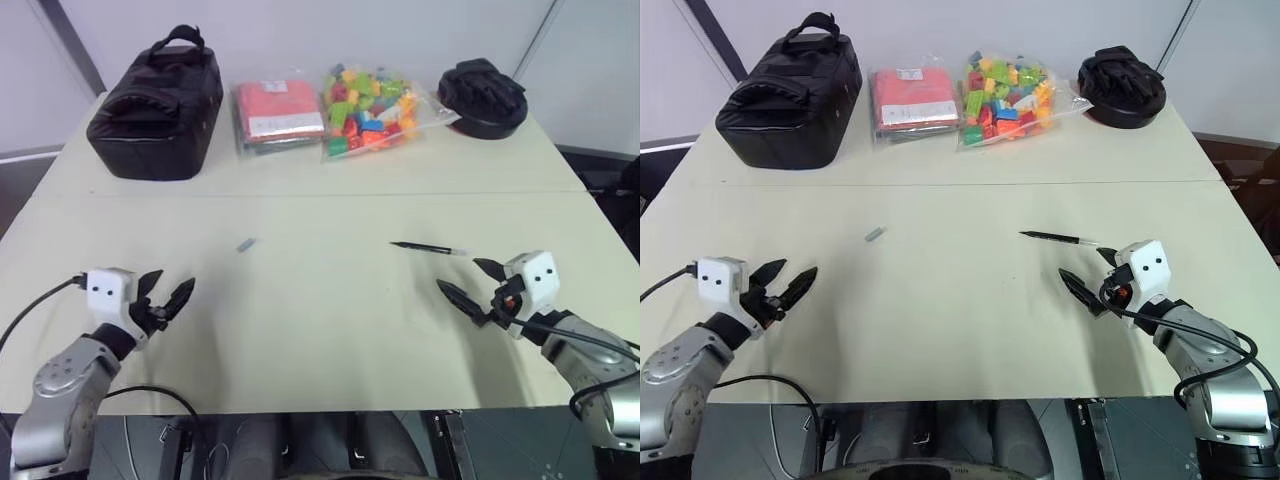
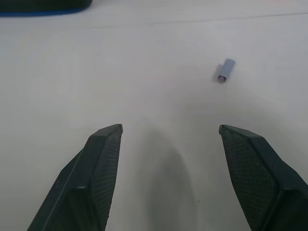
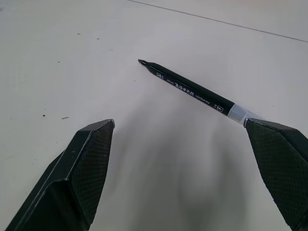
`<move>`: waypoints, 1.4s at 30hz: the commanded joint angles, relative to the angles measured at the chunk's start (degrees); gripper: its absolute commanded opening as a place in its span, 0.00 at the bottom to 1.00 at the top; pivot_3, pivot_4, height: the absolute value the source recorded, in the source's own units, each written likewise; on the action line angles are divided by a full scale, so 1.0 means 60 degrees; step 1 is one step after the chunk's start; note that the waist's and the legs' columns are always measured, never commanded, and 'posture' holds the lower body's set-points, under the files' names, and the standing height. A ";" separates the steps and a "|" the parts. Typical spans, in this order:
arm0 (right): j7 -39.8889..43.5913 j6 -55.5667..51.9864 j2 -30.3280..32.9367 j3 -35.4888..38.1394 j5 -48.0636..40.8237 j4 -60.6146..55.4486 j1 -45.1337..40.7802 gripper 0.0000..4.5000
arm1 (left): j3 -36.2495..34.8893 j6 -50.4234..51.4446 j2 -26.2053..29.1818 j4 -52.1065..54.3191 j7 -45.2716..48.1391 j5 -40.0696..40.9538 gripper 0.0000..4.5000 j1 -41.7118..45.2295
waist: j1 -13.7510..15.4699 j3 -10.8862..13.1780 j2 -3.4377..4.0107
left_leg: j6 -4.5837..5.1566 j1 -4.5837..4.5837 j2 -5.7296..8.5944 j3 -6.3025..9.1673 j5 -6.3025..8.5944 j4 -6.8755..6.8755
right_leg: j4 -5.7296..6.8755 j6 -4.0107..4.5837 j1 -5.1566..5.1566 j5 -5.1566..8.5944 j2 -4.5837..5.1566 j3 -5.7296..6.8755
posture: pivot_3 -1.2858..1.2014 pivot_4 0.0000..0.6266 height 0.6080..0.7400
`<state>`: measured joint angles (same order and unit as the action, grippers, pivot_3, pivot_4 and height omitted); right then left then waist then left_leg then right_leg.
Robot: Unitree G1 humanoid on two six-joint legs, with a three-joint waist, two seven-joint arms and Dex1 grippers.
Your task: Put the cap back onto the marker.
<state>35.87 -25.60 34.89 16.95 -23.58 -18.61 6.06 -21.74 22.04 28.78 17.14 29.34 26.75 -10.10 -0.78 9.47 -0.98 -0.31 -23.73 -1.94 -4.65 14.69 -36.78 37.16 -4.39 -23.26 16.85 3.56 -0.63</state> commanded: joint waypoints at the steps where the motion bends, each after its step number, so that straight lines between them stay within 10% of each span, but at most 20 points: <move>1: 0.0015 0.0165 0.0081 0.0210 -0.0049 -0.0141 -0.0096 0.99 | -0.0160 -0.0097 0.0083 0.0054 0.0040 0.0061 0.75 0.0146 | -0.0002 0.0000 0.0000 | 0.0000 0.0000 0.0000 0.0000 0.0000 0.0000 | 0.0000 0.0000 0.0000 0.0000 0.0000 0.0000 | 0.52 0.24 1.00; 27: 0.0253 0.0963 0.0428 0.0033 0.0652 0.1109 -0.1051 0.99 | 0.0376 -0.0270 0.0274 -0.0452 0.0648 -0.0308 0.75 0.0833 | 0.0002 0.0000 0.0000 | 0.0005 0.0001 0.0007 -0.0001 -0.0003 -0.0025 | 0.0012 -0.0006 0.0014 -0.0003 -0.0005 0.0012 | 0.52 0.24 1.00; 42: 0.4620 0.5332 0.1287 -0.2420 0.2246 0.8768 -0.6216 0.99 | 0.1547 -0.0057 0.3226 -0.1331 0.5329 0.0410 0.75 0.3179 | -0.0056 0.0011 -0.0008 | 0.0014 0.0023 0.0005 -0.0015 -0.0004 -0.0046 | 0.0025 -0.0036 0.0033 -0.0019 -0.0049 0.0012 | 0.52 0.24 1.00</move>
<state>61.27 3.01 42.99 2.97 -11.01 30.39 -28.76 -12.62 21.96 46.34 8.54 57.53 27.79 7.40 -1.12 9.54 -1.03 -0.22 -23.59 -1.91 -4.74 14.67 -37.06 37.31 -4.61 -23.07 16.74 3.25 -0.56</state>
